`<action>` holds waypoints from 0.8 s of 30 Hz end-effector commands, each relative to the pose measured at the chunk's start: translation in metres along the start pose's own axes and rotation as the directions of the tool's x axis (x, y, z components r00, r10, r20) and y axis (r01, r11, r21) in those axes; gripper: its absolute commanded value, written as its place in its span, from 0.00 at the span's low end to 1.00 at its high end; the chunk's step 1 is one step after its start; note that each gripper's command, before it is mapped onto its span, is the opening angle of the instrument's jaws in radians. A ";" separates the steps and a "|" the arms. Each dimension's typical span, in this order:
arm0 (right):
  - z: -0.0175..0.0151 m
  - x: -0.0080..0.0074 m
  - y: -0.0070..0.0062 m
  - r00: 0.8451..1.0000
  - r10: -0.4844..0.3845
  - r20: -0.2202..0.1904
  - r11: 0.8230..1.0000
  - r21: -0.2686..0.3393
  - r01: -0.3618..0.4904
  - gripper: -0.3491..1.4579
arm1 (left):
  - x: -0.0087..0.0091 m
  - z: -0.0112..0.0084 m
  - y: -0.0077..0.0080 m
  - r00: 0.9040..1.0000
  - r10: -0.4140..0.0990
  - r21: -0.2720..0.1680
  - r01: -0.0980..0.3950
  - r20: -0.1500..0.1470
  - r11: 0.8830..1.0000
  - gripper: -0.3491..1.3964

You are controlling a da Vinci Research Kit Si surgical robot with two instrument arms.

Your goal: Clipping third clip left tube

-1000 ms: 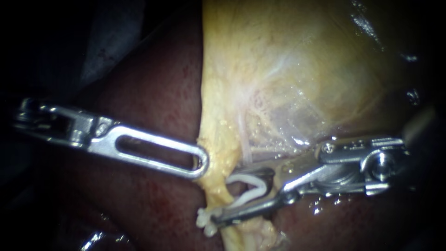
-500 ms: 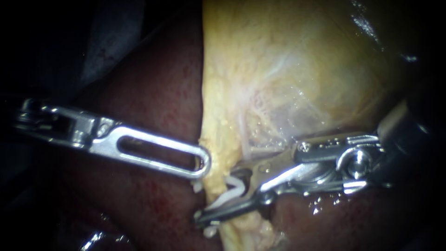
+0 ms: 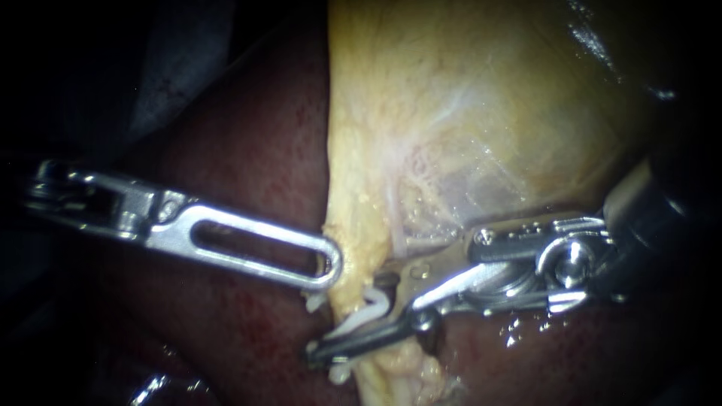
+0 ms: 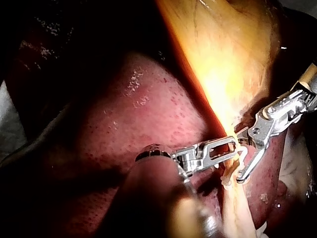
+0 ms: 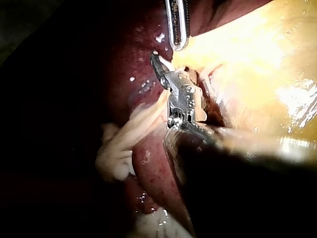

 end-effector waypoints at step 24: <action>-0.0010 0.0007 0.0000 0.995 0.103 -0.008 0.995 0.008 -0.103 0.19 | 0.0001 0.0002 0.0001 1.000 0.001 -0.001 -0.001 0.001 1.000 0.00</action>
